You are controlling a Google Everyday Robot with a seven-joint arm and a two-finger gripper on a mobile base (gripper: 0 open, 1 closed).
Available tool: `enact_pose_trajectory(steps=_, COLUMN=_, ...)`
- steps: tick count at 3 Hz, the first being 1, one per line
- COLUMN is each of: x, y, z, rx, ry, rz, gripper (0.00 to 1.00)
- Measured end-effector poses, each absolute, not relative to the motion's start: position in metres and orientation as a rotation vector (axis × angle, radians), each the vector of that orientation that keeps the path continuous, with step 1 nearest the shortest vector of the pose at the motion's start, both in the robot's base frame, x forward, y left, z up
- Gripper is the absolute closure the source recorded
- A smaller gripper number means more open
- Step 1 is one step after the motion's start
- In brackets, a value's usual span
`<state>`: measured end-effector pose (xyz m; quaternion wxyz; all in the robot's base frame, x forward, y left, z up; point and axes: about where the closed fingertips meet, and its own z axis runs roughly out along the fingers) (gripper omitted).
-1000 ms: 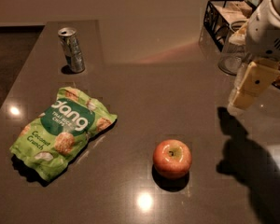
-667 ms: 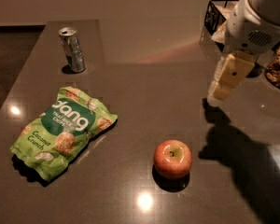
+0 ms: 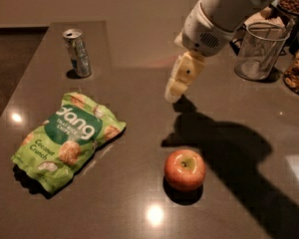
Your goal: Move redbull can near green rice chip bag
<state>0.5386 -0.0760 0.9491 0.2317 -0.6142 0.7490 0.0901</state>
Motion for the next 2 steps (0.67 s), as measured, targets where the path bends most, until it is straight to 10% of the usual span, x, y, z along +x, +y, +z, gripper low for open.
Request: enact_pose_trajectory(steps=2, x=0.584, y=0.012, z=0.929, rx=-1.627, ry=1.99, rz=0.39, gripper=0.0)
